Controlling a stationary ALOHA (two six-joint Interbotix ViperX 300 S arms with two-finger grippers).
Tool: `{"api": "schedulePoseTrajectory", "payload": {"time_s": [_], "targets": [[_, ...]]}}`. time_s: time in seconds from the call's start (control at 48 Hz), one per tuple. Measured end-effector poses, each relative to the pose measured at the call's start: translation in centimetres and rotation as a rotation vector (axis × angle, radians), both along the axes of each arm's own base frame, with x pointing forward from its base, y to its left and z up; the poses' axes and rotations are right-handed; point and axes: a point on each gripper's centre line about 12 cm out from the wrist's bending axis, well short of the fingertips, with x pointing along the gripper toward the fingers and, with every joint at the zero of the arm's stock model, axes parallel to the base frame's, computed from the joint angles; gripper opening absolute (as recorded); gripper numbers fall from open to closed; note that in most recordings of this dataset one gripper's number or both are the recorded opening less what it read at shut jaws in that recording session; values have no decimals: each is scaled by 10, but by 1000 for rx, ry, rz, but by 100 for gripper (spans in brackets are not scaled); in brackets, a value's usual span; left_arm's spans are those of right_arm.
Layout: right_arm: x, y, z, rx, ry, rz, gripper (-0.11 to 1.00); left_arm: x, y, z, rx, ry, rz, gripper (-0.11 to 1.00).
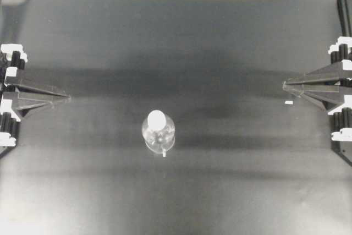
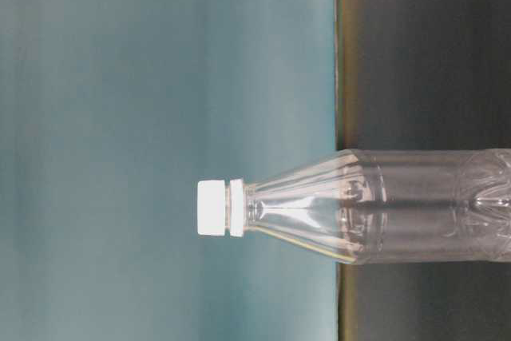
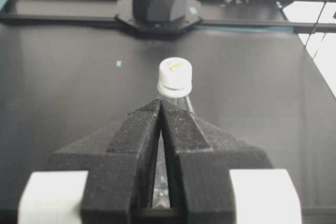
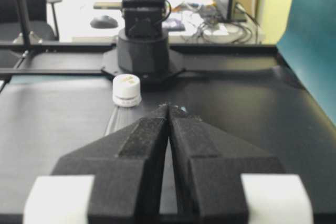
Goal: Open the bottle cap by holding the bottle with the left arm and twisting the cap with the right arm.
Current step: 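Move the left gripper to the clear bottle and close on its body, then bring the right gripper over the bottle's white cap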
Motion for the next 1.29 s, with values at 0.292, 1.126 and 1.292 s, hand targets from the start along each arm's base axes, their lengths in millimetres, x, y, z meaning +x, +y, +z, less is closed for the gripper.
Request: {"api": "schedulePoseTrajectory", "payload": {"time_s": [0.292,1.126,1.292], "targets": [[5,-1,9,44,29,-7,0,74,-9,25,47,64,-35,9],[1,1,31,198,145,5,0,169,-19,-102,-34,166,-71,98],[6,1,34,231,186,2,0,163,-19,-139,-39,220,-72,98]]}}
